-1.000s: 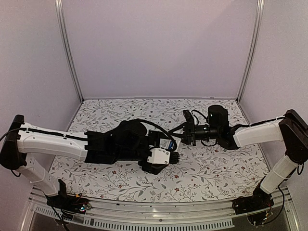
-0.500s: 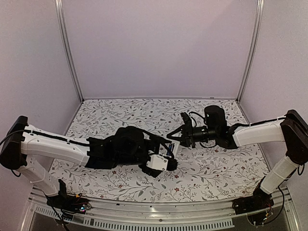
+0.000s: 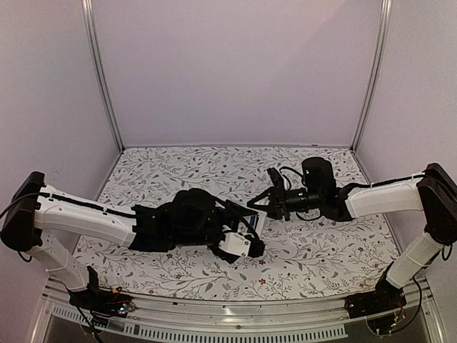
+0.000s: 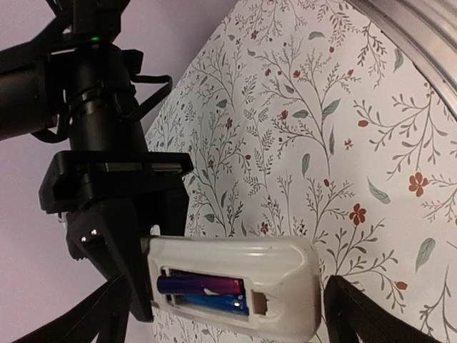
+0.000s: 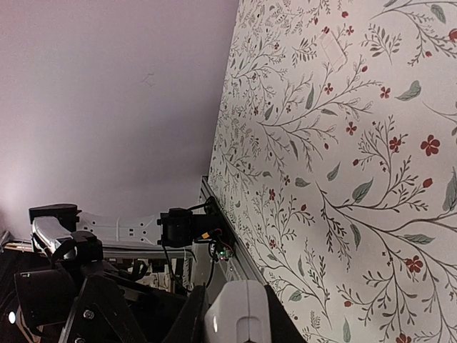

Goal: Load the batteries into the remote control
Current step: Load the battery into the battery compartment.

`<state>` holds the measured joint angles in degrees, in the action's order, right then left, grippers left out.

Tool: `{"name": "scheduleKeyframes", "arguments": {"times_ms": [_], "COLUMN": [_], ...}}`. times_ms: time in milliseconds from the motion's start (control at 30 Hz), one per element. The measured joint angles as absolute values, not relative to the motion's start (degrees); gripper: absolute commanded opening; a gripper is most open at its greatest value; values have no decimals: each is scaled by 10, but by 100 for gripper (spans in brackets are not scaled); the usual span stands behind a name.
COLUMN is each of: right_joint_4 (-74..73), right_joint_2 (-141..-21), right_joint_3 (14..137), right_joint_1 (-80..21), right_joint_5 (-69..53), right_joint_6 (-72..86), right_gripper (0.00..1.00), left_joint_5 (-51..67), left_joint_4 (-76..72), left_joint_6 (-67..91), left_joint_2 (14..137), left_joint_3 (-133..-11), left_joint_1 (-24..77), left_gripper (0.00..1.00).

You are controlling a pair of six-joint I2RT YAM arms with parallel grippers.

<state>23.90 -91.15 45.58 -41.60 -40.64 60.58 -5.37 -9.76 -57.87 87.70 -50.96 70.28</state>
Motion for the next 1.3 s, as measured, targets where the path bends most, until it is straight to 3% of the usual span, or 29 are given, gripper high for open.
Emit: {"name": "scheduleKeyframes", "arguments": {"times_ms": [1300], "right_joint_4": [235], "right_joint_2": [-893], "right_joint_3": [456], "right_joint_1": [-420], "right_joint_5": [-406], "right_joint_6": [606], "right_gripper": [0], "left_joint_5": [-53], "left_joint_4": [-69], "left_joint_6": [-571], "left_joint_2": [892], "left_joint_3": [-530], "left_joint_1": [696], "left_gripper": [89]}}
